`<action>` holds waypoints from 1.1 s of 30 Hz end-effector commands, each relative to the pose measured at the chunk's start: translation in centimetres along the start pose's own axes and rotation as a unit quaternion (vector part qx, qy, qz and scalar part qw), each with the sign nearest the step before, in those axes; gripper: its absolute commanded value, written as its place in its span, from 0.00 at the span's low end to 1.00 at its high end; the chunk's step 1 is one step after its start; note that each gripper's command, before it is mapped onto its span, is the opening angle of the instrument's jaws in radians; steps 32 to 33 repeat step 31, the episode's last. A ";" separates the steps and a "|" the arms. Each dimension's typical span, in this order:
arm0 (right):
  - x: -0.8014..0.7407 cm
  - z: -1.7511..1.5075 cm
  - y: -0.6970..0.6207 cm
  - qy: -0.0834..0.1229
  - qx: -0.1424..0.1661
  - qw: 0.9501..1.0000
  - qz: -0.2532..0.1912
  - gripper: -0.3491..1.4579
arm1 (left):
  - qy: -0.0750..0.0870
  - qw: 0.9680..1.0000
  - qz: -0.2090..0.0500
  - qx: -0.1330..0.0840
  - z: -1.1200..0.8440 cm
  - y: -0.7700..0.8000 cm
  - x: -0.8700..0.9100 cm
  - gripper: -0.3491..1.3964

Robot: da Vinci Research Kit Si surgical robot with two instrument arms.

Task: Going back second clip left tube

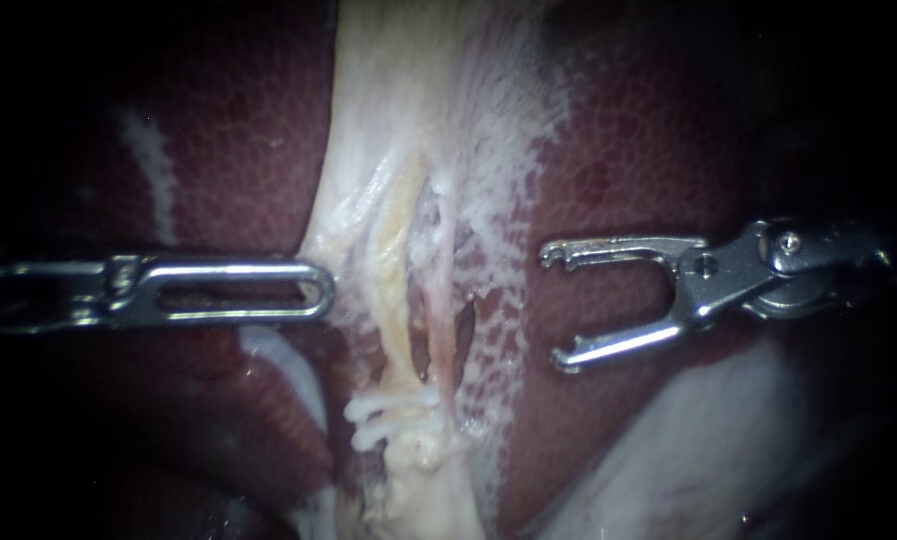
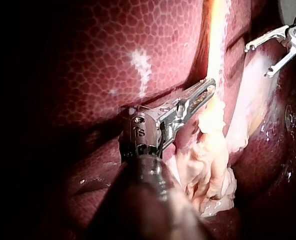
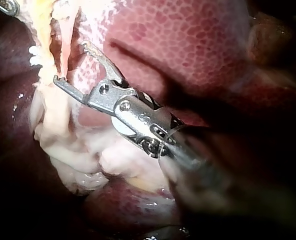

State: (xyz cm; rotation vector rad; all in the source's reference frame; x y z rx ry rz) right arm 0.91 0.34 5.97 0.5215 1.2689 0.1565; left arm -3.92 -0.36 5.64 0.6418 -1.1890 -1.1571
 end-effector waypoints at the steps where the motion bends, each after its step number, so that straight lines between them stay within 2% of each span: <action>1: 0.00 0.00 0.00 0.000 0.000 1.000 0.000 0.52 | 0.001 1.000 0.001 0.000 0.03 0.02 0.01 0.00; 5: 0.00 -0.01 -0.02 0.000 0.000 1.000 0.000 0.52 | 0.003 1.000 0.000 -0.001 0.14 0.07 0.06 0.00; 13: 0.01 -0.02 -0.04 0.000 0.001 1.000 0.000 0.52 | 0.005 1.000 0.001 0.000 0.30 0.08 0.11 0.00; 33: 0.01 -0.03 -0.05 0.000 0.001 1.000 0.000 0.52 | 0.006 1.000 -0.001 0.001 0.31 0.07 0.12 0.00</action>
